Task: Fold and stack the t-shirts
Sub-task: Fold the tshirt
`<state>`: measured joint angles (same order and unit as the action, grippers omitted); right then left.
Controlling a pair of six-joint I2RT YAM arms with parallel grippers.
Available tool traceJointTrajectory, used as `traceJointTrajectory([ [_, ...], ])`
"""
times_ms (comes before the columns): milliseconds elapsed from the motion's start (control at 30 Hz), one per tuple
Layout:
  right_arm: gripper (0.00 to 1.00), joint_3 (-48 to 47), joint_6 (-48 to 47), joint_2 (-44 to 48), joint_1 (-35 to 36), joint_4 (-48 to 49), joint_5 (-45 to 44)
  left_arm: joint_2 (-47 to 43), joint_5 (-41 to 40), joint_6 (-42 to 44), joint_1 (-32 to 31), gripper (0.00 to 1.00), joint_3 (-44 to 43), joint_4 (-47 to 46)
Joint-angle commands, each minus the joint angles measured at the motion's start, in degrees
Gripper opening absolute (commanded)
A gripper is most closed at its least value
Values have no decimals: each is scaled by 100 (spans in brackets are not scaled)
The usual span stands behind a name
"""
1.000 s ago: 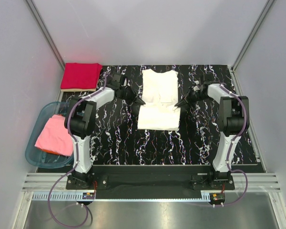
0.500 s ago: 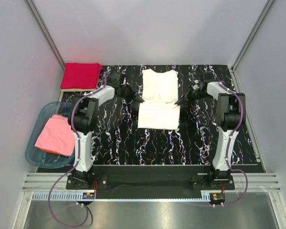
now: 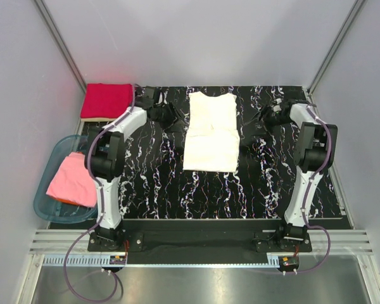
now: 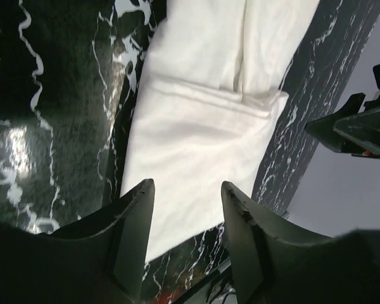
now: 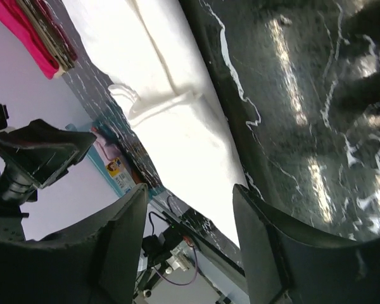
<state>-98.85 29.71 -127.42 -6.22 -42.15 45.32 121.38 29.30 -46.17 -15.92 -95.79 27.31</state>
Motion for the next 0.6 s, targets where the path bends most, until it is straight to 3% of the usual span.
traceJointTrajectory([
  [0,63,268,-299,796,94,-286,-85,-835,23,504,-33,50,411,117],
  [133,55,1189,-396,1253,331,144,115,-994,286,583,-288,43,920,-233],
  [300,25,1598,-89,1176,578,1155,547,-590,769,162,-482,41,992,-1277],
  [367,21,1474,-27,895,595,1348,705,-266,946,-66,-473,42,834,-1578],
  [433,21,1186,-1,675,595,1332,785,-54,946,-129,-447,45,458,-1606],
  [467,26,1114,-9,657,595,1341,742,60,789,-85,-429,48,334,-1545],
  [500,39,1009,8,630,595,1324,637,113,675,150,-412,49,28,-1327],
  [567,47,920,-1,569,534,1245,531,279,167,502,-412,52,-316,-922],
])
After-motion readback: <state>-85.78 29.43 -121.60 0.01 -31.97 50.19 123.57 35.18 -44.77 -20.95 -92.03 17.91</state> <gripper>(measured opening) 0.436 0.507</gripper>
